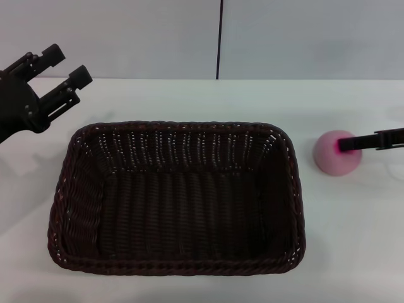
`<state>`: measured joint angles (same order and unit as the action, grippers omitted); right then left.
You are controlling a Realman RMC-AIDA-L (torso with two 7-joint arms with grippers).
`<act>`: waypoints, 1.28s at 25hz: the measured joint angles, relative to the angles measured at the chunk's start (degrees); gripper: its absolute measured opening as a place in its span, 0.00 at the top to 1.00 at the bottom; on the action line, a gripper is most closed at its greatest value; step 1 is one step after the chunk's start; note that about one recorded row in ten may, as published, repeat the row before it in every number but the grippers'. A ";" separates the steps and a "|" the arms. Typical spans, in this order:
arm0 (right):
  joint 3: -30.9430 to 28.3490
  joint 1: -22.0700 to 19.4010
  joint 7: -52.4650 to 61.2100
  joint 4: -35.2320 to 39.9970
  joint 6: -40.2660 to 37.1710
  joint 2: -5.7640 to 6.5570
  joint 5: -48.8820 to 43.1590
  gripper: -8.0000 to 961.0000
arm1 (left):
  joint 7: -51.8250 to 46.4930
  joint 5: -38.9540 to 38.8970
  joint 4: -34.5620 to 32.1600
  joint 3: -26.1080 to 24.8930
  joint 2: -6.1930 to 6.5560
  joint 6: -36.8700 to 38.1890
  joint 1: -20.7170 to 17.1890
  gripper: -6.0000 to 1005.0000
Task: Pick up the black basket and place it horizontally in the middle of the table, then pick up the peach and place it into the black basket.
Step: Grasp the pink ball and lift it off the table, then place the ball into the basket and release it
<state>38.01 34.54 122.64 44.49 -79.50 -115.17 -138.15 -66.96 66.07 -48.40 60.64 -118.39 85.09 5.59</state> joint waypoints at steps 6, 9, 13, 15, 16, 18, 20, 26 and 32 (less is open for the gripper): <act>-0.08 -0.42 -1.83 -0.50 0.65 -0.55 4.08 0.55 | 0.05 -0.05 1.00 -0.22 0.00 -0.15 0.91 0.33; -0.44 -0.63 -2.93 -0.79 0.39 -0.62 5.45 0.68 | 0.06 -0.07 1.47 -0.28 0.04 -0.20 1.30 0.33; -0.64 -0.88 -2.90 0.77 -1.43 -0.60 6.07 0.76 | 0.07 -0.07 1.93 -0.33 0.08 -0.20 1.50 0.33; -0.73 -1.55 -2.59 3.76 -3.75 -0.60 7.76 0.80 | 0.08 -0.07 2.16 -0.43 0.09 -0.20 1.54 0.33; -0.76 -2.10 -2.20 6.28 -5.79 -0.63 9.39 0.80 | 0.08 -0.07 2.23 -0.47 0.09 -0.20 1.56 0.33; -0.74 -2.87 -1.21 10.85 -9.30 -0.69 12.54 0.81 | 0.13 -0.07 2.64 -0.52 0.09 -0.20 1.56 0.33; -0.40 -3.31 0.37 16.40 -13.13 -0.94 15.68 0.82 | 0.46 -0.07 2.84 -0.53 0.09 -0.17 1.56 0.33; 2.70 -2.42 4.91 31.38 -21.72 -3.53 22.84 0.85 | 1.03 -0.07 3.45 -0.52 0.01 0.01 1.38 0.33; 14.54 1.75 4.95 23.89 -19.22 -3.55 28.03 0.89 | 1.04 -0.07 3.85 -0.69 -0.05 0.05 1.06 0.33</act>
<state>52.55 36.29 127.60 68.37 -98.72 -118.71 -110.12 -65.91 66.00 -44.55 59.94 -118.44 85.14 6.64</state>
